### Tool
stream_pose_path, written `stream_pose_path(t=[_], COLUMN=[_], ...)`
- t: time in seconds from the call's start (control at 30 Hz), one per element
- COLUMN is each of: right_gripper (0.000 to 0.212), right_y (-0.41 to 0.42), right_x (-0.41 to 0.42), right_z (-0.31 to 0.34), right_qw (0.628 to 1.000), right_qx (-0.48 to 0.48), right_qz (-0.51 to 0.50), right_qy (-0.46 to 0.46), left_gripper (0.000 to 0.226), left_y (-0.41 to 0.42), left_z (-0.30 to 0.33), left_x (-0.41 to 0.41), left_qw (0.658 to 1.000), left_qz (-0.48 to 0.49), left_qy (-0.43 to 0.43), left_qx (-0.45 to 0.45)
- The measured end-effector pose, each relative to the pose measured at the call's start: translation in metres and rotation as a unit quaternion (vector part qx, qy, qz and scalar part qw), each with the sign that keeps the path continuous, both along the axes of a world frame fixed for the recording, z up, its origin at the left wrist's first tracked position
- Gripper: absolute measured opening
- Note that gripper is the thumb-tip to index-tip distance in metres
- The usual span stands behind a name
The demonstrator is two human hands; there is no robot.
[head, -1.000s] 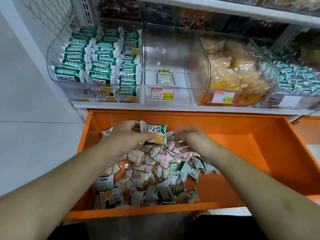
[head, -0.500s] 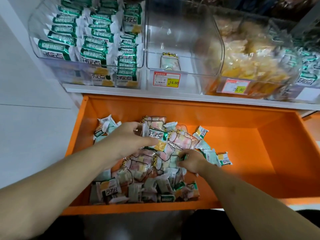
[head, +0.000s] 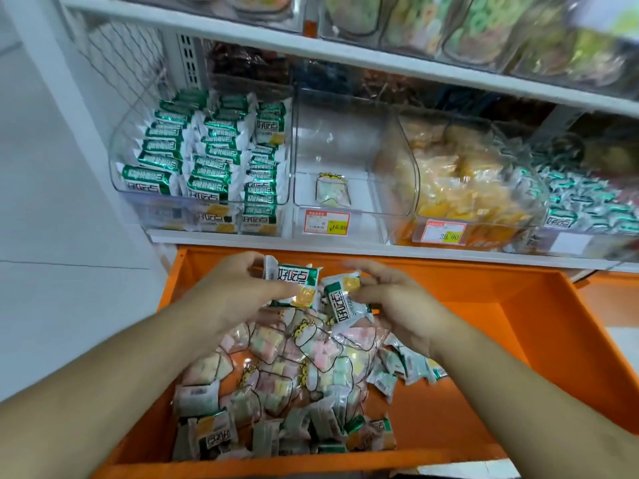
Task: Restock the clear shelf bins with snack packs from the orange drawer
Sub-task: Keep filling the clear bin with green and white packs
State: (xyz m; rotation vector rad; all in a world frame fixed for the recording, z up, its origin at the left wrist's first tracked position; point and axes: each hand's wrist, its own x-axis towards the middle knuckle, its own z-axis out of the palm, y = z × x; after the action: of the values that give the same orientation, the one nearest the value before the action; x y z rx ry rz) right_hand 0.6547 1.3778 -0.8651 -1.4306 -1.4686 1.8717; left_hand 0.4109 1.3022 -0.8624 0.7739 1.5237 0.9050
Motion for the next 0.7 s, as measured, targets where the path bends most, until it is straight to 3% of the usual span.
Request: stream_pose_path(t=[0.1, 0.23, 0.37, 0.6, 0.7], right_gripper=[0.027, 0.028, 0.035, 0.035, 0.024], right_y=[-0.018, -0.033, -0.032, -0.026, -0.026], right_x=[0.0, -0.007, -0.025, -0.038, -0.041], right_z=[0.038, 0.061, 0.079, 0.08, 0.077], right_qw=[0.995, 0.991, 0.979, 0.969, 0.972], right_qx=[0.013, 0.049, 0.089, 0.066, 0.121], right_qz=[-0.019, -0.037, -0.046, -0.111, -0.098], right_qy=[0.093, 0.123, 0.18, 0.212, 0.175], left_gripper=[0.046, 0.063, 0.061, 0.048, 0.042], left_y=[-0.008, -0.015, -0.015, -0.012, -0.009], left_z=[0.024, 0.039, 0.051, 0.069, 0.07], left_x=[-0.011, -0.018, -0.015, -0.001, 0.0], left_qw=[0.999, 0.998, 0.995, 0.988, 0.984], left_qz=[0.027, 0.03, 0.047, 0.048, 0.049], left_qy=[-0.025, -0.04, -0.069, -0.101, -0.122], left_qx=[0.026, 0.029, 0.061, 0.11, 0.119])
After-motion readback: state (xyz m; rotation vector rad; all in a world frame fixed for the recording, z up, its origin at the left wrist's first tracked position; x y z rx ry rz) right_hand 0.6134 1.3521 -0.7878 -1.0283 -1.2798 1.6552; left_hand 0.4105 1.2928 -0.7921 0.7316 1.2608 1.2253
